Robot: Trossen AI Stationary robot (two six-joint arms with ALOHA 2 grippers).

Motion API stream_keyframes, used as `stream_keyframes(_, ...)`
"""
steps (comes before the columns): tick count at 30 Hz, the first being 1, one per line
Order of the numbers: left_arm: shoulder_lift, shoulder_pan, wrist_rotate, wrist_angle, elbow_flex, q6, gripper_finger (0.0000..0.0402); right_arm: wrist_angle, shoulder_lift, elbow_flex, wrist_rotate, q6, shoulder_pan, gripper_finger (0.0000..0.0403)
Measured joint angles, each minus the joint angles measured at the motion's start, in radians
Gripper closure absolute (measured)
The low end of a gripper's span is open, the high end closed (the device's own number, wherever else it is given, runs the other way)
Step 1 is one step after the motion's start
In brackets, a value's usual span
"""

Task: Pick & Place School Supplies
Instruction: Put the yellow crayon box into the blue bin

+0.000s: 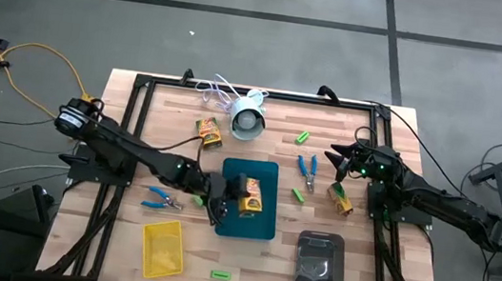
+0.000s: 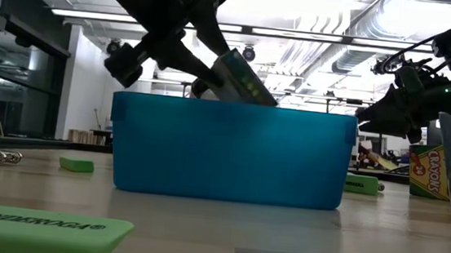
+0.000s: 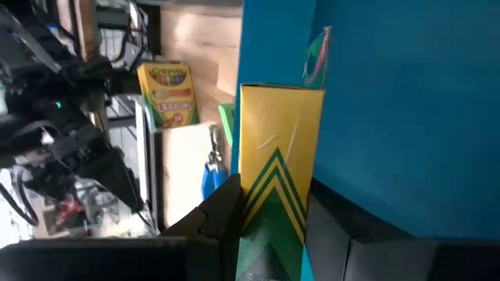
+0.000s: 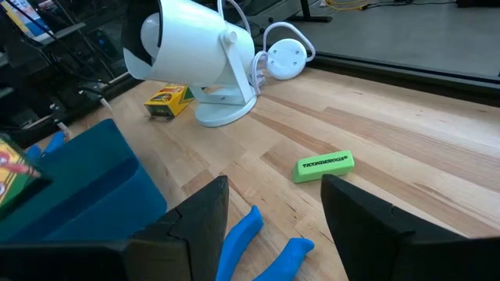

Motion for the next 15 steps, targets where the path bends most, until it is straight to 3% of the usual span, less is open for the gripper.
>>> stream_keyframes(4,0.011,0.020,0.056,-0.001,0.000,0.003,0.0301,0.000,0.000,0.000,0.000,0.000,0.000,0.0206)
stream_keyframes(15,0.022,0.075,0.062,-0.026,0.012,-0.093,0.0301,0.000,0.000,0.000,0.000,0.000,0.000,0.0206)
